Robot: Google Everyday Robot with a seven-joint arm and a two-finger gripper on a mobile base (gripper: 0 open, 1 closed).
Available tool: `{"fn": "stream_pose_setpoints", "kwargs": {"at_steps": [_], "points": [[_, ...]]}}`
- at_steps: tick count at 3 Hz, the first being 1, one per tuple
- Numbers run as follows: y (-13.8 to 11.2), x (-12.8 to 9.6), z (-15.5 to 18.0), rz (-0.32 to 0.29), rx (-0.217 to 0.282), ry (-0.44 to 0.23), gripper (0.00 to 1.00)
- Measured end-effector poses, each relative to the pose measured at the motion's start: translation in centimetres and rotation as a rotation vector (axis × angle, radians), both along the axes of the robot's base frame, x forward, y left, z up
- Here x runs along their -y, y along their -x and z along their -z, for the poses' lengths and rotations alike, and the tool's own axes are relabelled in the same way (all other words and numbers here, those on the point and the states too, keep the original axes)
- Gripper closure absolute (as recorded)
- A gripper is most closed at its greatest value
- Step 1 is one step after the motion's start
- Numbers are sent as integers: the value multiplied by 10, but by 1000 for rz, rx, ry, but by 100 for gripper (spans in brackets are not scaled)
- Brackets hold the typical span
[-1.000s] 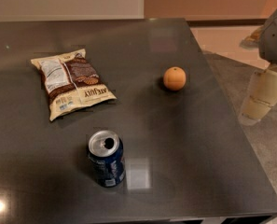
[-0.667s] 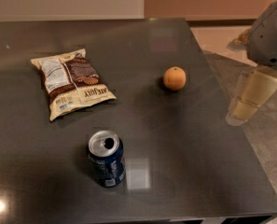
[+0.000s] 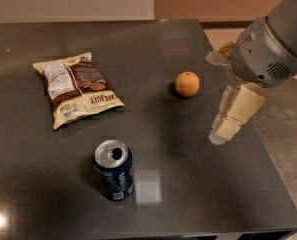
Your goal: Pick pepsi can
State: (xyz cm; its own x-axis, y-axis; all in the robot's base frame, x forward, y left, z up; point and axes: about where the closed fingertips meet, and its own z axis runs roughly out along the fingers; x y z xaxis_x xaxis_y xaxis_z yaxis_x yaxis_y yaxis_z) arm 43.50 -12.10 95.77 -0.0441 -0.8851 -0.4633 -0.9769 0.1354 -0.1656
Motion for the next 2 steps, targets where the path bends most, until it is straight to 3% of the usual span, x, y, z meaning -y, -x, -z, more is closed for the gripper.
{"fn": "stream_pose_setpoints", "kwargs": {"at_steps": [2], "points": [[10, -70, 31, -136, -51, -92, 0]]}}
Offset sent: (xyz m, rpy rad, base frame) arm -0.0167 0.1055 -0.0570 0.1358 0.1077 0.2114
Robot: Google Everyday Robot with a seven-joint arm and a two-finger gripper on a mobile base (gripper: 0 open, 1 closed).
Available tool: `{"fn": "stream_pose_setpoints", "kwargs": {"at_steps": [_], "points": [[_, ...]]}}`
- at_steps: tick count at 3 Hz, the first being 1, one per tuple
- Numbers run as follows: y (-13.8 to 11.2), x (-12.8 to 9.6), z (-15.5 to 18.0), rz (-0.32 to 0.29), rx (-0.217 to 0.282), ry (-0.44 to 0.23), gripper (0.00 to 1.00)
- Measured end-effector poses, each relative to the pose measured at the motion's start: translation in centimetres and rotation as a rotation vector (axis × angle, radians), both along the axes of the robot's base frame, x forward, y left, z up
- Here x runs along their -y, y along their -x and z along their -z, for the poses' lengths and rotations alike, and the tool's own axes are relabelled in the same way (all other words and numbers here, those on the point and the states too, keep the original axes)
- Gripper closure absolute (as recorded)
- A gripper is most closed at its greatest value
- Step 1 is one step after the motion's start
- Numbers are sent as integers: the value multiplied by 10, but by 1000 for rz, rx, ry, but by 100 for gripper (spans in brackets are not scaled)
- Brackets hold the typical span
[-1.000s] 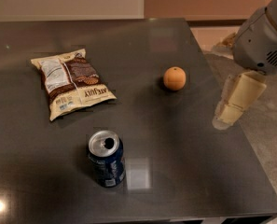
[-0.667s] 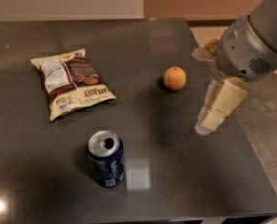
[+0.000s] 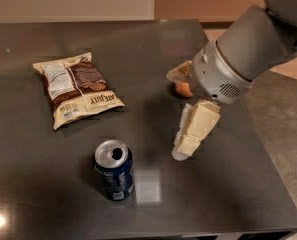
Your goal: Pick pepsi can
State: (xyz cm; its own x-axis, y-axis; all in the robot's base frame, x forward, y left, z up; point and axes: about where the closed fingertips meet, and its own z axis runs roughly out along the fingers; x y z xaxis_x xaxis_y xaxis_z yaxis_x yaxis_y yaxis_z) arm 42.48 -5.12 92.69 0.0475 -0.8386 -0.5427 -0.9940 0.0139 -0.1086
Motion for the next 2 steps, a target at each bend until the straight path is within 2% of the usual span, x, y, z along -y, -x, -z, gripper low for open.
{"fn": "stream_pose_setpoints", "kwargs": {"at_steps": [2], "points": [[26, -50, 27, -131, -57, -36, 0]]}}
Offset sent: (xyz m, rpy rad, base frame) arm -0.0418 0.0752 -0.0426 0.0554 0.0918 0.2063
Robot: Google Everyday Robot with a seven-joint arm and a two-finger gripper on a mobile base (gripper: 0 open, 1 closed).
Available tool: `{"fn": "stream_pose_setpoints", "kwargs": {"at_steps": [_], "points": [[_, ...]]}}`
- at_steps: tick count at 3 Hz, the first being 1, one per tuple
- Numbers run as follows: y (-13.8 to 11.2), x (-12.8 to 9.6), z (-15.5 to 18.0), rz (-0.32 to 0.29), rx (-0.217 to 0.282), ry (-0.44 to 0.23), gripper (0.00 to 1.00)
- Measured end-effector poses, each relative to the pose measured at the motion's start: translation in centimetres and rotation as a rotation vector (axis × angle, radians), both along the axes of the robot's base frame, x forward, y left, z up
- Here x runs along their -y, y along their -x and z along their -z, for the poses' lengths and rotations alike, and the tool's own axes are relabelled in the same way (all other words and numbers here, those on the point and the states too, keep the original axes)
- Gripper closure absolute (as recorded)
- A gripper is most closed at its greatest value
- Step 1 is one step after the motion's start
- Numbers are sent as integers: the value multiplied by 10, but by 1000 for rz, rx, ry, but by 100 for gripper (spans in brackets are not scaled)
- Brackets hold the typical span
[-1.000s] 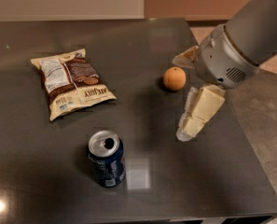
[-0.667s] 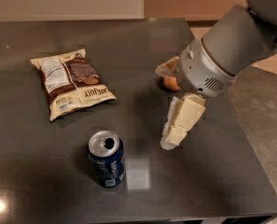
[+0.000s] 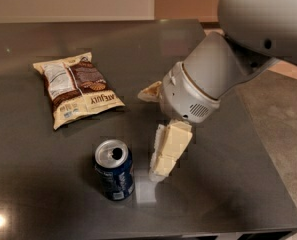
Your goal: Pick pepsi can
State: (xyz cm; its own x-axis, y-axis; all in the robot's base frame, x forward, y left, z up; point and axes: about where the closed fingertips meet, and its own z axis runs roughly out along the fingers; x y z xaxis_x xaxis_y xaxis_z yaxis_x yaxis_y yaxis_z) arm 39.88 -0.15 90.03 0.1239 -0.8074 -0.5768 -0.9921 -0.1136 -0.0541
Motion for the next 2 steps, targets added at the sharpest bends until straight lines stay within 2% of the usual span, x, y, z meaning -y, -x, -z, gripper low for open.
{"fn": "stream_pose_setpoints", "kwargs": {"at_steps": [1, 2], "points": [[43, 13, 24, -53, -41, -12, 0], [71, 33, 48, -119, -35, -13, 0]]}}
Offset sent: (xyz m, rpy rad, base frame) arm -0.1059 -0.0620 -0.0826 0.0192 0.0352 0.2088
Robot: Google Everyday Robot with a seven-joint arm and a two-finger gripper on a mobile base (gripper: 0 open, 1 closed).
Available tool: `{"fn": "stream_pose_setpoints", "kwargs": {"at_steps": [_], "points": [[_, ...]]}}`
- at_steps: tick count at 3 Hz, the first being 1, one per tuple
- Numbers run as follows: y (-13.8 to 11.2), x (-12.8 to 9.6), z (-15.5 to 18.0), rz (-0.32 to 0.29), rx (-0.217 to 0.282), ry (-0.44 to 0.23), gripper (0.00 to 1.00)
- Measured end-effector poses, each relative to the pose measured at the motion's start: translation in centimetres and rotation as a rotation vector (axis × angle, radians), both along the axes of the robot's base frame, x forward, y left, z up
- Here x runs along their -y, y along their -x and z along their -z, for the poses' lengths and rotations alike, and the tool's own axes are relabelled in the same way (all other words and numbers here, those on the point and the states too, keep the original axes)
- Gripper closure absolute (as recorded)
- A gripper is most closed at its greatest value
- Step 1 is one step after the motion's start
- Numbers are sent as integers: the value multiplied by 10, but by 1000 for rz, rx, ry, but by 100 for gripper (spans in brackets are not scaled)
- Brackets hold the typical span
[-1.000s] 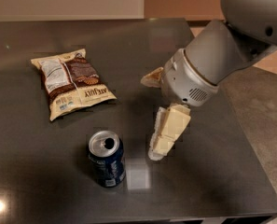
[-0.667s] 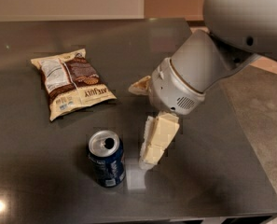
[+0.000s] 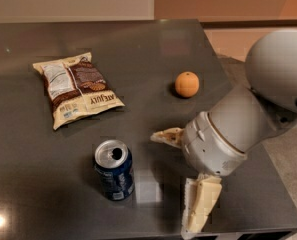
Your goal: Pick pepsi can
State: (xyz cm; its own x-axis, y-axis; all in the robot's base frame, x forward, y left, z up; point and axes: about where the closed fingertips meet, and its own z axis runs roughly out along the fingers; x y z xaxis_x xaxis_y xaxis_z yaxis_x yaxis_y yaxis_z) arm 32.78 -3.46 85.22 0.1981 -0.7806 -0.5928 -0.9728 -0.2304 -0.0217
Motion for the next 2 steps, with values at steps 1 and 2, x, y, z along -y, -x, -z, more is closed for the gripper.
{"fn": "stream_pose_setpoints", "kwargs": {"at_steps": [1, 2], "points": [[9, 15, 14, -20, 45, -2, 0], [9, 15, 14, -20, 45, -2, 0]]}}
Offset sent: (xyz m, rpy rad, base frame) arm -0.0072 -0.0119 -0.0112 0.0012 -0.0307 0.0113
